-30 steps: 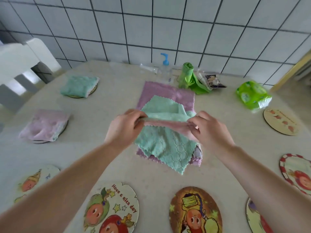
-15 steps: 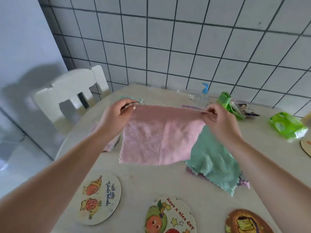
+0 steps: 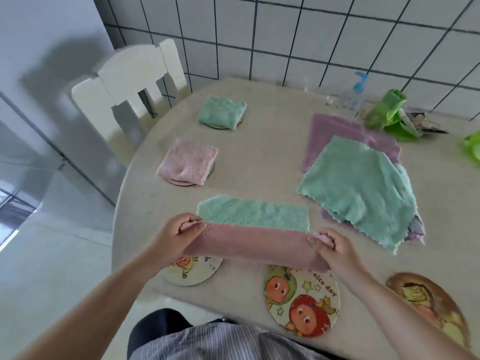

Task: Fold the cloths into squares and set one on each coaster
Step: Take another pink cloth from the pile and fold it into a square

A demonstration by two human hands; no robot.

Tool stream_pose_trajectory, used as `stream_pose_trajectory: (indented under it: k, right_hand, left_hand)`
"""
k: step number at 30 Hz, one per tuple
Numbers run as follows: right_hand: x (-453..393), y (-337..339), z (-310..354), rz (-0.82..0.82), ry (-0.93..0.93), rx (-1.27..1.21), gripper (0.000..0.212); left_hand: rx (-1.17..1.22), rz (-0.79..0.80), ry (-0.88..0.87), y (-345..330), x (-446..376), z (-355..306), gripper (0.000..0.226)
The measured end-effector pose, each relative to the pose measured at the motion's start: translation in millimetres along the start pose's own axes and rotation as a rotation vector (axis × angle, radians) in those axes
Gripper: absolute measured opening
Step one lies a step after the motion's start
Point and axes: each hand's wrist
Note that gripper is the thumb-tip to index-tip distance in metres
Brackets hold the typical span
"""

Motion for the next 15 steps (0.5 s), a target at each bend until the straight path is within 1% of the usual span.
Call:
stream_pose_trajectory:
  k: [4,7,11,15]
  right_hand:
    - [7.3,-19.1,-32.6,0.056,-0.108,0.059,0.018]
    - [1.6,-21.8,-34.7,0.042,-0.129,0.072,0.016]
    - [-19.2,-18.0,-22.0,0.006,-0.124,0.087,0.010]
    - [-45.5,-16.9,-10.6,-0.062,-0.120,0.075,0.011]
  left_hand:
    - [-0.043,0.077,0.190,-18.6,16.0,42.8,0.013]
    - [-0.042,0.076,0.276,-26.7,12.0,51.5,0.012]
    - [-0.006,0.011,0.298,-27.3,-10.1,50.7,0.012]
    - [0.009,-0.051,0.288,-22.5,-39.6,51.9,0.019]
Point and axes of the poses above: each hand's wrist, its own x-axis away from the middle knuckle, its own y-axis out of the back of the hand, z = x × y, and after that the axes turned 5 degrees about -y, right-handed
